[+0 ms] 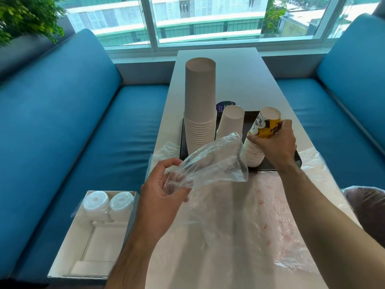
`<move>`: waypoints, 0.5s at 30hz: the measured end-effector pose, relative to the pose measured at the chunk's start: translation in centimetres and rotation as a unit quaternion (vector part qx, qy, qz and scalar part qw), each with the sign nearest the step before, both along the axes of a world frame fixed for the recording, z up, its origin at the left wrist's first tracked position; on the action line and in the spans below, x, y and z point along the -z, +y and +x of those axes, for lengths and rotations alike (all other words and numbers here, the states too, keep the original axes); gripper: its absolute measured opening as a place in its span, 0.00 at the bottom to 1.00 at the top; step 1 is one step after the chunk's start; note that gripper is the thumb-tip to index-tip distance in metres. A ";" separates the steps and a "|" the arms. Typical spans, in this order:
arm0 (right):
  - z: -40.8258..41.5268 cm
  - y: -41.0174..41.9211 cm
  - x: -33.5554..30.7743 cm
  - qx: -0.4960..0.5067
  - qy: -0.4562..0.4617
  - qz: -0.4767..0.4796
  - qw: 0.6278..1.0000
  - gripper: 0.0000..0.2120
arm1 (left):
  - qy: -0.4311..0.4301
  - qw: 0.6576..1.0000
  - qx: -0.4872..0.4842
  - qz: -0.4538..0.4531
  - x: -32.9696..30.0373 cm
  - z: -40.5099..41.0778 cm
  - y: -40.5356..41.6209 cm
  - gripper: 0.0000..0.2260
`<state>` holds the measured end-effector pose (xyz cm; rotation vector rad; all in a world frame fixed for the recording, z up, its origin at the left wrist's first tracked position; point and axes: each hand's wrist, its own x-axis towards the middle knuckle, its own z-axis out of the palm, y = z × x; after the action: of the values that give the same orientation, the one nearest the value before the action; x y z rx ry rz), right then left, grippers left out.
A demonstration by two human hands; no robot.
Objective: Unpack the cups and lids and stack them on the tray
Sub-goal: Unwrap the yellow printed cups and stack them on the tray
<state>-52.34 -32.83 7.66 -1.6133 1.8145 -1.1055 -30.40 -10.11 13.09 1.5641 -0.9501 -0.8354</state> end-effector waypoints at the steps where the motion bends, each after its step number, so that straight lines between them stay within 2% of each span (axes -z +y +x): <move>1: -0.2 0.0 0.0 -0.003 0.006 0.003 1.000 0.37 | -0.002 1.000 0.002 0.000 0.0 0.0 0.0 0.19; 6: -0.8 0.2 -0.4 -0.015 0.025 0.016 0.999 0.39 | 0.013 1.000 -0.001 -0.009 0.3 -0.1 -0.7 0.18; 8: -0.7 1.2 -0.9 0.024 0.018 0.007 1.000 0.40 | 0.044 0.999 -0.012 -0.021 0.3 -0.2 -0.9 0.17; 12: 0.5 4.6 -2.1 0.045 -0.057 -0.099 0.992 0.27 | 0.143 0.988 -0.047 -0.046 0.4 -0.4 -1.7 0.14; 15: 1.8 8.0 -3.6 -0.041 -0.162 -0.048 0.985 0.13 | 0.215 0.972 -0.067 -0.061 0.4 -0.5 -2.2 0.17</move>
<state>-50.55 -24.80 11.27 -1.4467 1.4913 -1.3469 -30.90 -12.31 12.72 1.2559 -0.5639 -0.9506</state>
